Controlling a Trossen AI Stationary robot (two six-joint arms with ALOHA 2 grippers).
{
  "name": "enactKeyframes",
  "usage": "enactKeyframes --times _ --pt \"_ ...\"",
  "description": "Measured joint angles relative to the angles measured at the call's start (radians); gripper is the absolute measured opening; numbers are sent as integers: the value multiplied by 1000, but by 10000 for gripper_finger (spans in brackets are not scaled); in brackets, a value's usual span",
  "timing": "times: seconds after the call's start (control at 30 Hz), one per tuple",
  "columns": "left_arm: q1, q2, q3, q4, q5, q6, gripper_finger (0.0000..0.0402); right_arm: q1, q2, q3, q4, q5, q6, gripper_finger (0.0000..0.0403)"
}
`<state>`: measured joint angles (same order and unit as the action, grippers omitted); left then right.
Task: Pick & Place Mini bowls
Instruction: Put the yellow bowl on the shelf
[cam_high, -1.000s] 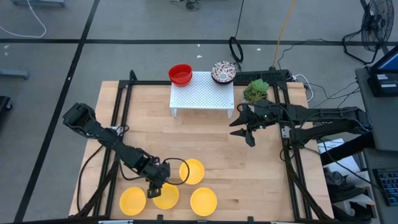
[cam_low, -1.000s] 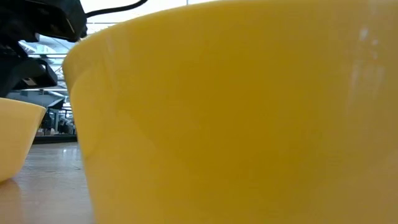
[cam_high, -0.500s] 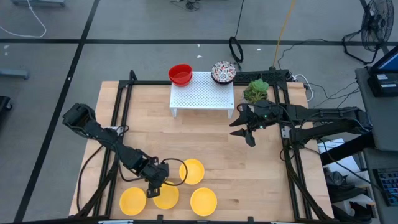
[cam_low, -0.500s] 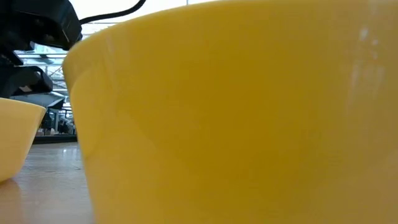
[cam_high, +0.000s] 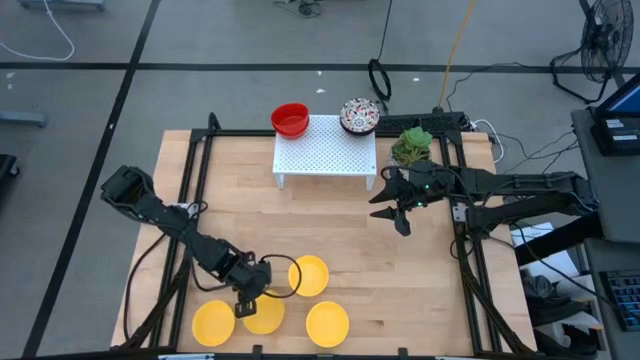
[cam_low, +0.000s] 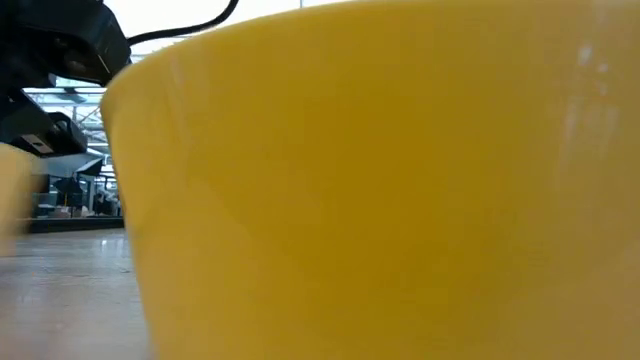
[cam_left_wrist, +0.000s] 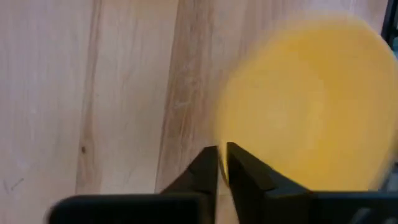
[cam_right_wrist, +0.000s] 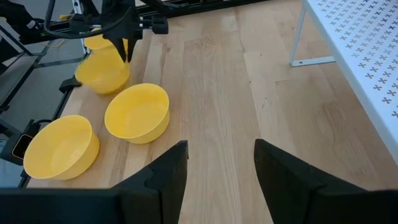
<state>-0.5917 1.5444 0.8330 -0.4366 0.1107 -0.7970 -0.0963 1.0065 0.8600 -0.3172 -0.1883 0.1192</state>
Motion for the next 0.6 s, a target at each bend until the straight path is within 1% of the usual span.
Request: enactKeyframes --times 0.07,0.13,0.27,0.37,0.43,0.5,0.6 --pt "14 0 0 -2 21 10 10 0 0 0 0 0 0 171" --pt "29 0 0 -3 29 26 10 0 0 0 0 0 0 171" --pt "70 0 2 -19 71 113 9 0 0 0 2 0 0 171" --pt "118 0 28 -114 81 182 6 1 0 0 11 0 0 171" --pt "156 -5 55 -201 59 228 12 9 0 0 26 1 0 171" --pt "198 -17 96 -297 16 284 17 23 0 0 51 1 -6 171" --pt "271 -48 167 -395 -55 386 14 45 0 0 90 1 -24 171"
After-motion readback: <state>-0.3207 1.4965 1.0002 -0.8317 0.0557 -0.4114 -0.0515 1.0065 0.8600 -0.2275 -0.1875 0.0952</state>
